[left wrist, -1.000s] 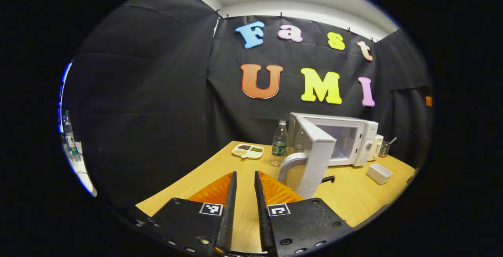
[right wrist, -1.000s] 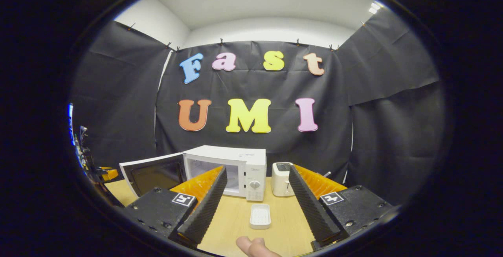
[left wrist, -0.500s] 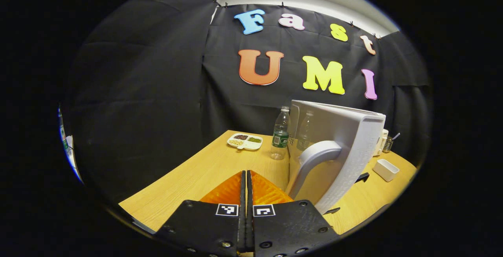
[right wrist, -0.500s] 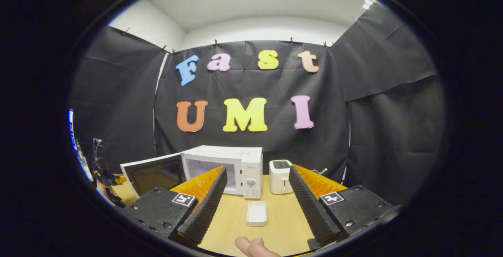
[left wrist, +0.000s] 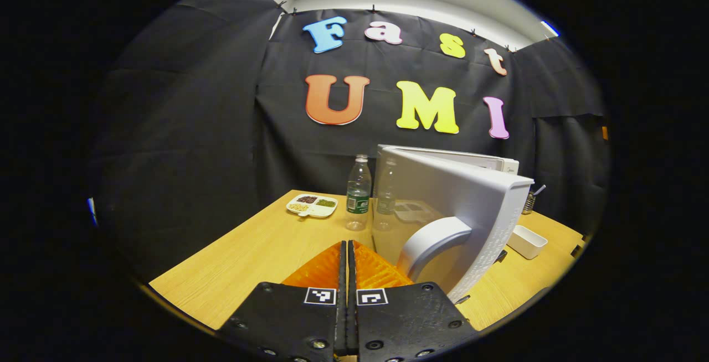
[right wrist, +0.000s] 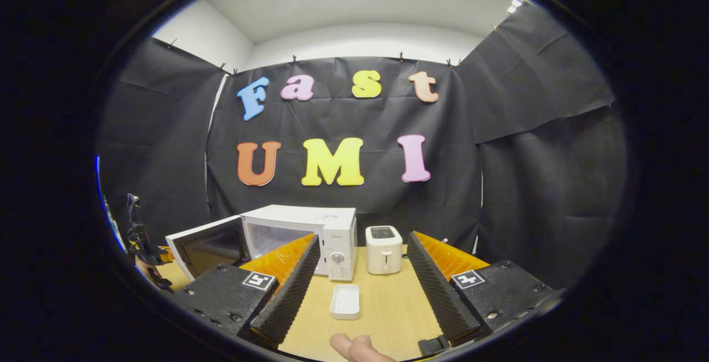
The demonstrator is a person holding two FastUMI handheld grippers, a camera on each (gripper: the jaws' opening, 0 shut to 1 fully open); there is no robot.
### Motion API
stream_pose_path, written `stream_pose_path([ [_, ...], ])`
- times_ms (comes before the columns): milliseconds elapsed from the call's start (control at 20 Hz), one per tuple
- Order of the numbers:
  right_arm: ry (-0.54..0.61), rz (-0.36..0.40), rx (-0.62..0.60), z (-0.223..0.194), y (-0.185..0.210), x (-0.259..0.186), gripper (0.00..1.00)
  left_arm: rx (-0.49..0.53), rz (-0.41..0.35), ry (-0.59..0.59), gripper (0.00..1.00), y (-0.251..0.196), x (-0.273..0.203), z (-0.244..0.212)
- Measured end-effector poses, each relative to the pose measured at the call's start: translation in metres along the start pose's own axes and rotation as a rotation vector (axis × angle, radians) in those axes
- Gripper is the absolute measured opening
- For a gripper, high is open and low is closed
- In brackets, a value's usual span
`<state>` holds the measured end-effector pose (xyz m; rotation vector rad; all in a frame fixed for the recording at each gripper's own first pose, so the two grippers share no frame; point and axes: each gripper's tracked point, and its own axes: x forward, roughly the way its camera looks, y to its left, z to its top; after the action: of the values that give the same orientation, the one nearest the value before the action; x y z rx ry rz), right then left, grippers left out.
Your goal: Open the microwave oven with the left hand, put the food in, and close the microwave oven.
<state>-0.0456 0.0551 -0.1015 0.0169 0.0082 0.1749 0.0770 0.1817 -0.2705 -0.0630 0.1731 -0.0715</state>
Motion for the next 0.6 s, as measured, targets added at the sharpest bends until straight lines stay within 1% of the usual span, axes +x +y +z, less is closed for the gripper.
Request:
stream_pose_path([
  [200,0.0,-0.018,0.006,0.0,-0.015,0.002,1.0,0.004,-0.054,-0.001,0.0,-0.043,0.015,-0.002],
  [250,0.007,-0.017,0.005,-0.003,-0.017,0.002,1.0,-0.003,-0.082,0.005,0.0,-0.058,0.019,-0.003],
  [300,0.013,-0.014,0.005,-0.006,-0.017,0.003,0.89,-0.004,-0.095,0.001,0.0,-0.071,0.023,-0.004],
  [350,0.016,-0.012,0.005,-0.007,-0.018,0.004,1.0,-0.002,-0.106,0.003,0.0,-0.079,0.026,-0.005],
  [600,0.012,-0.007,-0.026,-0.005,-0.023,0.008,1.0,-0.022,-0.165,0.004,0.0,-0.132,0.049,-0.002],
])
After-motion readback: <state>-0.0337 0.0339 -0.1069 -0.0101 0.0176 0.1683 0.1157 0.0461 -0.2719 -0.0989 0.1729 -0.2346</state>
